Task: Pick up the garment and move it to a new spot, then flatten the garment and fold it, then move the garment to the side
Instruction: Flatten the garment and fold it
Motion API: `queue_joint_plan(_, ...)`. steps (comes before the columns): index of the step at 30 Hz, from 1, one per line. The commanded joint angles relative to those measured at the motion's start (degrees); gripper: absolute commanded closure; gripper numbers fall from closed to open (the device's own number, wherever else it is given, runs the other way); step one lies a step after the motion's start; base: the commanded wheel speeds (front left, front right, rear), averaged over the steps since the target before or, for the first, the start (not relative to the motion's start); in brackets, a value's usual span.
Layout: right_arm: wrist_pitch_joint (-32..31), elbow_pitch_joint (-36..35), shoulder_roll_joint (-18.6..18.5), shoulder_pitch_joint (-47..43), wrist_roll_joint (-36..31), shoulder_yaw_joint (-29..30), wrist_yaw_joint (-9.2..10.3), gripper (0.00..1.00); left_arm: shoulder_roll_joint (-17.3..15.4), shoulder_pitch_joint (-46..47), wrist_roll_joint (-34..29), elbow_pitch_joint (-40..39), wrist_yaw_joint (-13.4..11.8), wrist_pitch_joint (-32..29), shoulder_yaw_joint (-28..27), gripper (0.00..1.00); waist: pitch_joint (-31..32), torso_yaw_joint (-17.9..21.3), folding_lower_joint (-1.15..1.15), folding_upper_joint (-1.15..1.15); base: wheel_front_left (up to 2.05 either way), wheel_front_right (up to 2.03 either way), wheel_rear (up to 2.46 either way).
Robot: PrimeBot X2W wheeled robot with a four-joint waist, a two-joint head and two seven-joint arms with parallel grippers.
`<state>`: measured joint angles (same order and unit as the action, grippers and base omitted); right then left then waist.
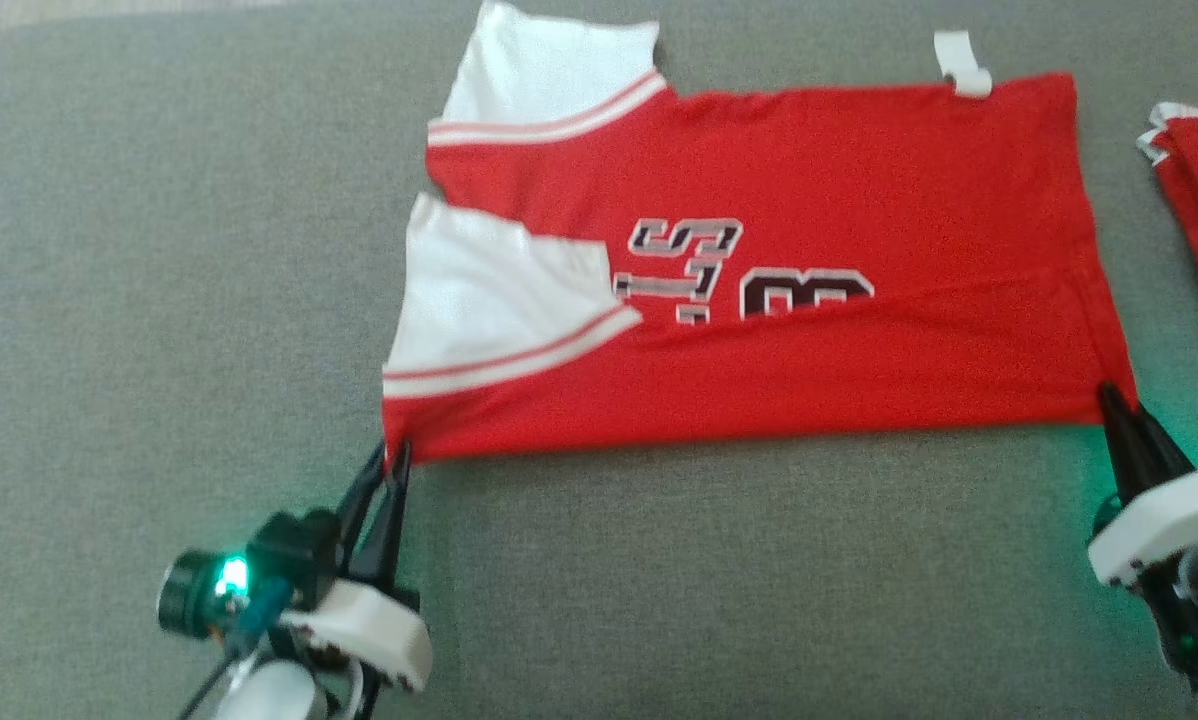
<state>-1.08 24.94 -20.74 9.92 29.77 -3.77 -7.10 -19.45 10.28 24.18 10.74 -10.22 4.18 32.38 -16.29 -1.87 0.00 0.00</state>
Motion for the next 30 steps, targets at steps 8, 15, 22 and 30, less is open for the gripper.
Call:
queue_joint_plan(8, -1.1, -5.1, -2.9, -7.4, 0.8, 2.2, -0.39, 1.00, -2.0, -6.2, 0.9, -4.8, -2.4, -0.2, -0.7, 1.00, 4.7, -1.3, 0.00, 0.00, 0.00, 0.00, 0.00)
queue_joint_plan(15, -2.8, -8.0, -3.7, -13.5, 0.5, 4.8, -0.39, 1.00, -1.8, -9.8, 1.1, -6.8, -2.9, -0.3, 0.9, 1.00, 7.1, -2.4, 0.00, 0.00, 0.00, 0.00, 0.00)
queue_joint_plan(22, -4.3, -10.5, -3.0, -18.1, -0.2, 7.2, -0.39, 1.00, -2.7, -12.0, 1.6, -7.7, -2.4, -1.2, 2.1, 1.00, 8.4, -2.2, 0.00, 0.00, 0.00, 0.00, 0.00)
queue_joint_plan(30, -5.5, -12.0, -1.4, -19.2, -2.2, 8.6, -0.39, 0.61, -2.8, -11.7, 2.0, -7.2, -1.9, -1.8, 2.8, 1.00, 8.2, -1.3, 0.00, 0.00, 0.00, 0.00, 0.00)
